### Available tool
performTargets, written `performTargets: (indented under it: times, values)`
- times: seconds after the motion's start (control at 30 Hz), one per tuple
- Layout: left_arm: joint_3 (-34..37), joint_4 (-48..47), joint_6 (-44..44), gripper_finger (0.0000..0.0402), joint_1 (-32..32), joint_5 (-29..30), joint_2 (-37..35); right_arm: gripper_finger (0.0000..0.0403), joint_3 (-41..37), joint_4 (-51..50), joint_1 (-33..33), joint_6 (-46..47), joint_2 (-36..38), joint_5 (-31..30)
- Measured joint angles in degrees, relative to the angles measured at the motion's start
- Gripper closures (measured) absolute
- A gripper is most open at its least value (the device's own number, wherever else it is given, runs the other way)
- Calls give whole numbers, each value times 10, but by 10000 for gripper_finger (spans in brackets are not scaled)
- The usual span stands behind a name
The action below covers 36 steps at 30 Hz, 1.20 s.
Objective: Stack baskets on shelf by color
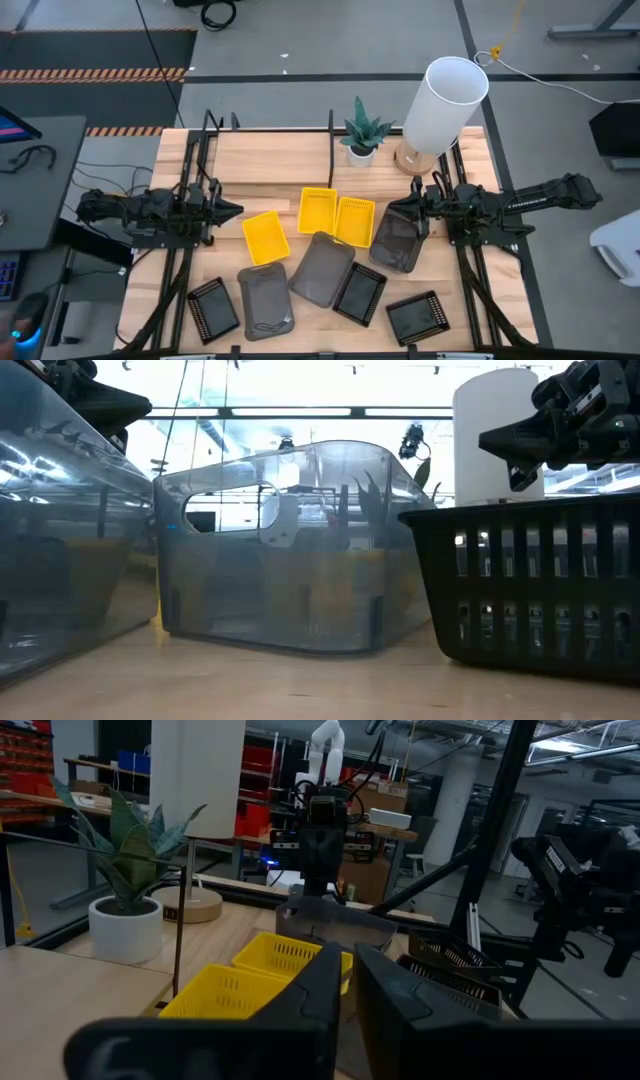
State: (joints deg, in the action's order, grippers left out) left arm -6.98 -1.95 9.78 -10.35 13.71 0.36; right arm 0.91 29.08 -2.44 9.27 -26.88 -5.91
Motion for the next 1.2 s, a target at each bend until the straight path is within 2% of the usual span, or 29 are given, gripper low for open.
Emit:
performTargets:
  times: [1.2]
  values:
    - [0, 0, 0, 371, 0, 0, 0, 372, 0, 0, 0, 0, 0, 0]
